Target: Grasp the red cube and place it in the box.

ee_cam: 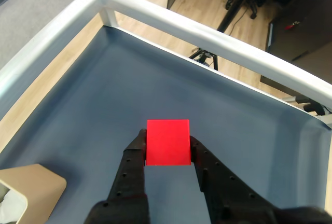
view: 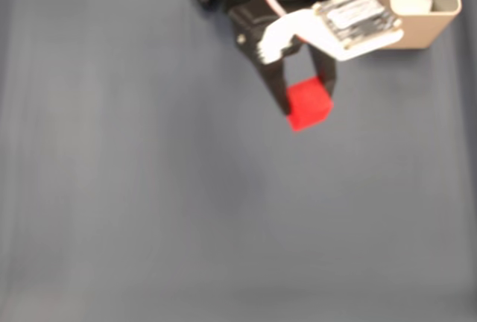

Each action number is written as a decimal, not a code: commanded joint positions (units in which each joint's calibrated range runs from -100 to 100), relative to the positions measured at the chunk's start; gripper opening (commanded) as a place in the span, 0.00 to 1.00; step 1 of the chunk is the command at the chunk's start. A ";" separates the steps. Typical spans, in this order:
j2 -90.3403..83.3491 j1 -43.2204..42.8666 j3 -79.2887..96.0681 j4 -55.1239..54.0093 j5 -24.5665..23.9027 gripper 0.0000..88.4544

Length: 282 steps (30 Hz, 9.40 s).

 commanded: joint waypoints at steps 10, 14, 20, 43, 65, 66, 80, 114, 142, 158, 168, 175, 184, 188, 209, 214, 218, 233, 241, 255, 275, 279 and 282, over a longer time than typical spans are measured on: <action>-5.34 -11.38 2.68 0.43 0.44 0.00; -5.77 -15.50 3.22 1.08 0.63 0.00; -4.99 -20.97 3.22 1.74 0.83 0.00; 1.33 -39.15 2.86 2.89 -0.34 0.01; 7.75 -45.83 -0.06 2.89 -2.10 0.01; 8.01 -45.90 -0.33 2.81 -2.10 0.01; 13.90 -47.32 -5.90 2.48 -2.39 0.01; 10.09 -50.02 -1.43 2.64 -4.88 0.02; 9.83 -48.60 -2.25 0.59 -5.62 0.45; 9.83 -48.53 -2.16 0.10 -5.76 0.47; 9.22 -48.53 -1.79 0.18 -5.91 0.46; 9.05 -48.46 -2.07 0.10 -6.01 0.41; 8.87 -46.47 -3.25 0.18 -6.25 0.02; 8.44 -43.41 -4.26 0.18 -6.30 0.00; 2.72 -11.17 -5.17 0.10 -2.98 0.00; 0.90 -4.63 -4.07 0.10 -3.08 0.00; -0.48 0.55 -1.98 0.10 -2.98 0.00; -8.11 14.90 15.18 -0.31 -1.51 0.00; -14.26 18.94 28.59 -3.59 -0.29 0.00; -28.39 18.09 49.48 -7.93 0.83 0.00; -47.71 14.61 71.93 -7.11 -0.49 0.00; -51.96 14.12 76.22 -6.29 -0.88 0.00; -54.56 14.12 79.05 -5.56 -1.47 0.00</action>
